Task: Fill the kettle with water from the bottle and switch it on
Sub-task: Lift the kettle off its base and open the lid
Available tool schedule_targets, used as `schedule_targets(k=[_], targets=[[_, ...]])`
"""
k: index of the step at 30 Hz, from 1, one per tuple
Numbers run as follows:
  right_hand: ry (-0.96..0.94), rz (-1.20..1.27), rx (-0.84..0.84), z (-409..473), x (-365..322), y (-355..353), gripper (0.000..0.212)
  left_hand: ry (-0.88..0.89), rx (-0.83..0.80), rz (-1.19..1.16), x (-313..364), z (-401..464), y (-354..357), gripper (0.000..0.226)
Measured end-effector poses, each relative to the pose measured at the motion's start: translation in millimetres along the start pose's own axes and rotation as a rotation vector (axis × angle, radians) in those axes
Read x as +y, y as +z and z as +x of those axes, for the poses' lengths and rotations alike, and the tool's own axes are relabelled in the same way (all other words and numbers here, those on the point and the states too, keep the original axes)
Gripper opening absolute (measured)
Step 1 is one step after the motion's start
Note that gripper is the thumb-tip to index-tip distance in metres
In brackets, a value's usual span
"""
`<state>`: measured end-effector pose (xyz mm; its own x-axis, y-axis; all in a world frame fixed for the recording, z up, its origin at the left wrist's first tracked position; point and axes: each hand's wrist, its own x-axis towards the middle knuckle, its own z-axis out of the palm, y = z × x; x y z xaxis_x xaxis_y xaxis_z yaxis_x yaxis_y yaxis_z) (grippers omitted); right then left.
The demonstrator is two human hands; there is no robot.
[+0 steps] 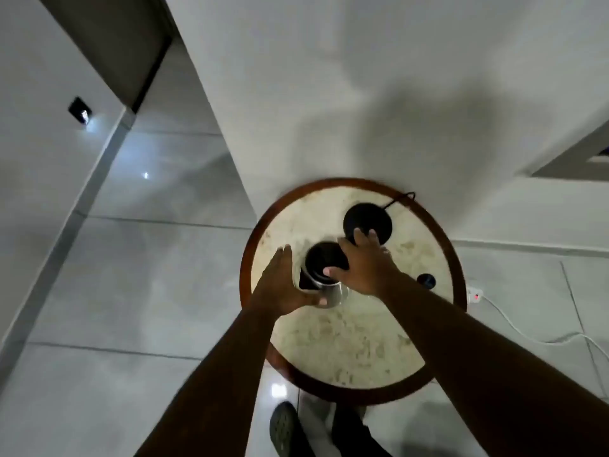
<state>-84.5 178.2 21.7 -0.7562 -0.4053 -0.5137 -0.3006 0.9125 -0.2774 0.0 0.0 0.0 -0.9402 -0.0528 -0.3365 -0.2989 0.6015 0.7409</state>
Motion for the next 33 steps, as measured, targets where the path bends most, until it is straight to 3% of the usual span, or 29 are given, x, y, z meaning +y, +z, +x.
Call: schedule_targets(k=[6,14,21,27,29,31,33], targets=[[-0.133,-0.193,0.201,29.6,0.0,11.8,0.071,-0.088,0.127,-0.224,-20.0,22.1,52.4,0.108],[-0.246,-0.238,0.136,42.8,-7.7,-21.8,0.053,-0.041,0.202,-0.319,-22.9,30.1,62.3,0.092],[-0.058,0.600,-0.189,51.7,46.2,-68.7,0.035,0.018,0.173,-0.394,-26.3,33.6,59.3,0.089],[0.142,0.797,-0.091,49.4,92.2,-62.7,0.023,0.017,0.140,-0.396,-23.4,28.1,56.2,0.093],[0.203,0.875,-0.003,31.2,120.9,-57.3,0.023,-0.098,0.226,-0.414,-25.3,12.4,57.7,0.112],[0.284,0.883,0.085,4.7,153.8,-41.4,0.032,-0.399,0.296,-0.385,-32.8,-11.4,64.4,0.143],[0.340,0.828,0.033,-29.1,176.4,-11.4,0.047,-0.618,0.267,-0.369,-44.8,-39.8,78.9,0.136]])
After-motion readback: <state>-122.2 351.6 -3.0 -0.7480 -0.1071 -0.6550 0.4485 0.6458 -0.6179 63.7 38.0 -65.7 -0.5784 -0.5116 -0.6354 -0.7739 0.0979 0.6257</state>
